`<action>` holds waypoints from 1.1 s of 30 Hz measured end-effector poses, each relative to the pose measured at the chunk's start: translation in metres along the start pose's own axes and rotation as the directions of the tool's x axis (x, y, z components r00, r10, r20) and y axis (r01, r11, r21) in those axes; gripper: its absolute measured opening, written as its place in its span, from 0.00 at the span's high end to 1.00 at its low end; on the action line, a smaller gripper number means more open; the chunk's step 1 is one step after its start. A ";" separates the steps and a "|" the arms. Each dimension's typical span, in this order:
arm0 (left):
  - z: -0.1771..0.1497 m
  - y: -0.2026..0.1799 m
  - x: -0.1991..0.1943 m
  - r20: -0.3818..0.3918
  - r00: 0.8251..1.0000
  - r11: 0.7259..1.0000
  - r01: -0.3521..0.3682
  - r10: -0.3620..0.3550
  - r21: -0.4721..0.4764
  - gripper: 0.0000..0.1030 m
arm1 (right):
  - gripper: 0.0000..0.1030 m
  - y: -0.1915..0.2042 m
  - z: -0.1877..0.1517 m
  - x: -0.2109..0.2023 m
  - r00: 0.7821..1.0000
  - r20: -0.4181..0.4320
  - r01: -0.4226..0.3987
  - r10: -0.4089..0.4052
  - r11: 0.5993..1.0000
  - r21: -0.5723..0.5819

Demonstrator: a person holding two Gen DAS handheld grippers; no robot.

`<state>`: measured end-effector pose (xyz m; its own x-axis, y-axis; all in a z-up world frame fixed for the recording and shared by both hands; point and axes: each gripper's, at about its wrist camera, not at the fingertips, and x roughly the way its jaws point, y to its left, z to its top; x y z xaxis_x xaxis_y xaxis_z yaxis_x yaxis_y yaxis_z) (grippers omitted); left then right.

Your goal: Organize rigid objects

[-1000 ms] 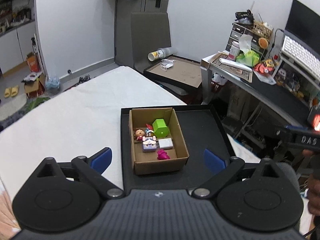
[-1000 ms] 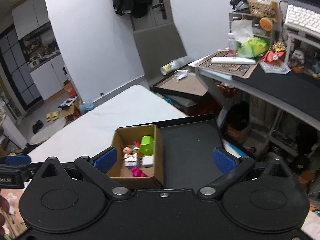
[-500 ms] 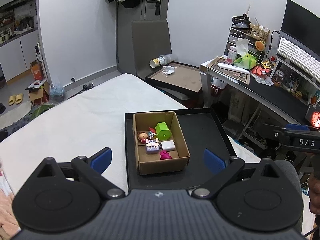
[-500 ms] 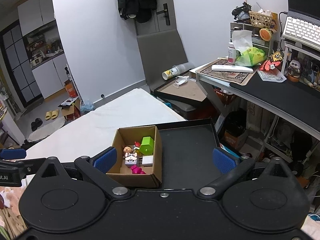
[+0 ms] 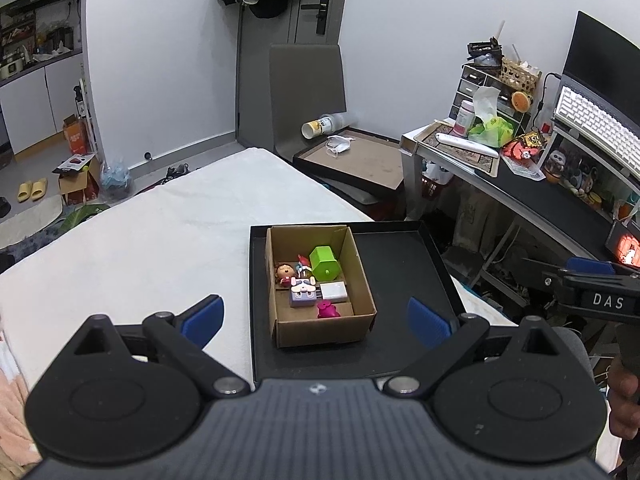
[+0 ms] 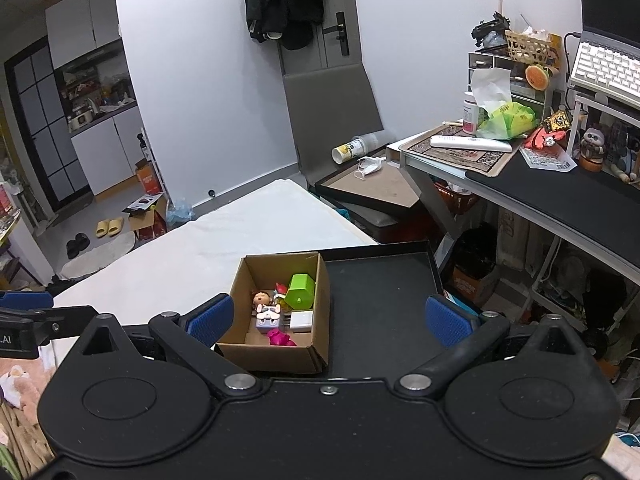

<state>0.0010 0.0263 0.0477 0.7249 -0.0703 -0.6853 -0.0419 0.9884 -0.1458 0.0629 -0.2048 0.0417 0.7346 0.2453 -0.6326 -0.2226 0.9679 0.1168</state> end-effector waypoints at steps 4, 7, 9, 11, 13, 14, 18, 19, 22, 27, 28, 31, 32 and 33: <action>0.000 0.000 -0.001 0.001 1.000 1.000 0.003 -0.003 -0.001 0.05 | 0.00 0.001 0.000 -0.001 1.000 0.000 0.000 0.000 1.000 -0.002; 0.000 0.000 -0.001 0.000 1.000 1.000 0.005 -0.005 0.002 0.05 | 0.00 0.002 0.000 -0.001 1.000 -0.001 0.000 0.000 1.000 -0.007; 0.000 -0.001 -0.002 0.001 1.000 1.000 0.005 -0.005 0.005 0.05 | 0.00 0.002 0.000 -0.001 1.000 -0.002 0.003 -0.003 1.000 -0.010; 0.000 -0.001 -0.002 0.001 1.000 1.000 0.005 -0.005 0.008 0.05 | 0.00 0.002 0.000 -0.001 1.000 -0.002 0.001 -0.001 1.000 -0.007; 0.000 -0.001 -0.003 0.002 1.000 1.000 0.006 -0.006 0.007 0.05 | 0.00 0.002 0.000 -0.002 1.000 -0.001 -0.001 0.001 1.000 -0.005; 0.000 -0.001 -0.003 0.002 1.000 1.000 0.007 -0.007 0.007 0.05 | 0.00 0.002 0.000 -0.002 1.000 -0.002 -0.003 0.003 1.000 -0.003; -0.001 -0.001 -0.003 0.002 1.000 1.000 0.007 -0.007 0.007 0.05 | 0.00 0.001 0.000 -0.002 1.000 -0.002 0.001 -0.001 1.000 -0.001; 0.000 -0.001 -0.003 0.003 1.000 1.000 0.007 -0.007 0.007 0.05 | 0.00 0.001 -0.001 -0.002 1.000 -0.003 0.003 -0.003 1.000 0.000; 0.000 -0.001 -0.003 0.003 1.000 1.000 0.007 -0.007 0.008 0.05 | 0.00 0.000 -0.001 -0.002 1.000 -0.006 0.010 -0.010 1.000 0.002; 0.000 -0.002 -0.002 0.007 1.000 1.000 0.007 -0.007 0.009 0.05 | 0.00 -0.003 -0.002 -0.001 1.000 -0.013 0.013 -0.013 1.000 0.021; -0.001 -0.002 -0.002 0.008 1.000 1.000 0.004 -0.004 0.011 0.05 | 0.00 -0.003 -0.003 -0.001 1.000 -0.012 0.013 -0.012 1.000 0.022; -0.001 -0.002 -0.002 0.010 1.000 1.000 0.002 -0.002 0.013 0.05 | 0.00 -0.004 -0.003 -0.002 1.000 -0.013 0.020 -0.020 1.000 0.023; -0.001 -0.003 -0.003 0.009 1.000 1.000 0.002 -0.003 0.013 0.05 | 0.00 -0.004 -0.003 -0.001 1.000 -0.014 0.020 -0.020 0.999 0.025; -0.001 -0.003 -0.002 0.009 1.000 1.000 0.002 -0.002 0.014 0.05 | 0.00 -0.005 -0.003 -0.001 1.000 -0.015 0.020 -0.019 0.999 0.027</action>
<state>-0.0013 0.0236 0.0491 0.7312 -0.0712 -0.6784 -0.0310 0.9900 -0.1373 0.0613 -0.2100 0.0394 0.7293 0.2256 -0.6460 -0.1909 0.9737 0.1245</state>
